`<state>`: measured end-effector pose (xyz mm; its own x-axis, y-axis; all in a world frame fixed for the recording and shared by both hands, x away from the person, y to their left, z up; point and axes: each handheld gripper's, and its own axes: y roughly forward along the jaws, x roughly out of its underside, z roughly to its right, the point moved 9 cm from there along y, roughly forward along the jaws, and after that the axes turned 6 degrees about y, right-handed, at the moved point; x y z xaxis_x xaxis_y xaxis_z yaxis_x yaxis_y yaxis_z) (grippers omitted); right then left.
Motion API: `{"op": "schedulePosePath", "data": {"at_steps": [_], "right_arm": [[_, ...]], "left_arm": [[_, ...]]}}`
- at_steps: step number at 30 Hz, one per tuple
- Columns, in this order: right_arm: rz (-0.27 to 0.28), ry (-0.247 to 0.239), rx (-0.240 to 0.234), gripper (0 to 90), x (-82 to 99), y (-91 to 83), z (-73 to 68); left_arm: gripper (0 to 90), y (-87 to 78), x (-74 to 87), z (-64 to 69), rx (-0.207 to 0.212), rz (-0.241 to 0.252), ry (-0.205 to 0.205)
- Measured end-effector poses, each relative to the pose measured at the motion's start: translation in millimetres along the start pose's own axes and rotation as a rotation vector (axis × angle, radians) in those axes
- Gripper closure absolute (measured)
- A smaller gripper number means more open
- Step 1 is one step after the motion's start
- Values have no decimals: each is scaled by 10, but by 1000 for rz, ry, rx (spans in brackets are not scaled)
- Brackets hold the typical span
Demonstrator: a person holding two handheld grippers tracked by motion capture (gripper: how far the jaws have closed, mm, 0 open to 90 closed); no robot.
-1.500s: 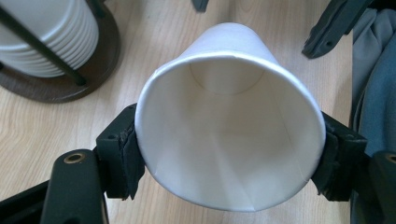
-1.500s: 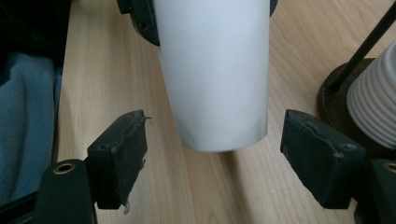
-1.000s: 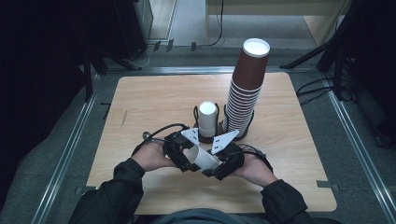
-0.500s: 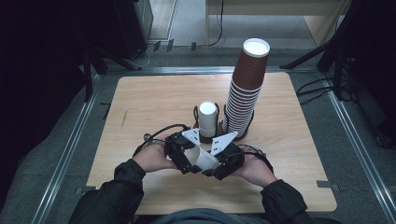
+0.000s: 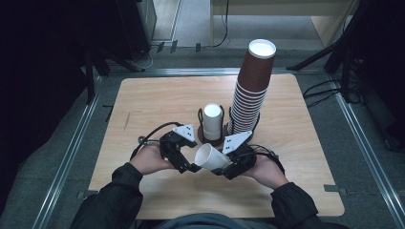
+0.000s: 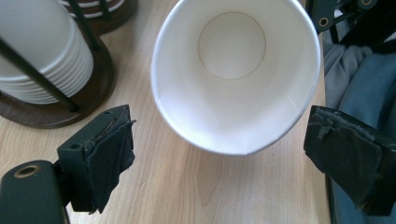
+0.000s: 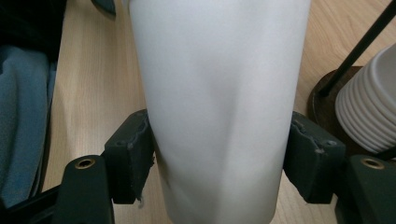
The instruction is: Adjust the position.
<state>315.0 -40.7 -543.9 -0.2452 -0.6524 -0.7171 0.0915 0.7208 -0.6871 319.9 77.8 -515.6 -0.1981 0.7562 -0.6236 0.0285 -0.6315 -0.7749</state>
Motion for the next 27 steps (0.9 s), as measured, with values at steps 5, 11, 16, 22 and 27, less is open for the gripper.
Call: {"op": "schedulePosePath", "data": {"at_steps": [5,11,16,22,27], "right_arm": [[16,8,3,313,-6,-31,22],[54,27,-1,312,-38,-81,38],[84,44,-7,312,-67,-122,45],[118,54,-16,312,-107,-133,38],[147,70,-41,312,-143,-140,12]], "left_arm": [[88,-35,2,-22,0,33,-19],[87,-73,-67,-22,10,125,-54],[87,-82,-161,-4,16,203,-67],[87,-27,-258,34,23,252,-69],[114,-3,-310,33,38,306,-91]]}}
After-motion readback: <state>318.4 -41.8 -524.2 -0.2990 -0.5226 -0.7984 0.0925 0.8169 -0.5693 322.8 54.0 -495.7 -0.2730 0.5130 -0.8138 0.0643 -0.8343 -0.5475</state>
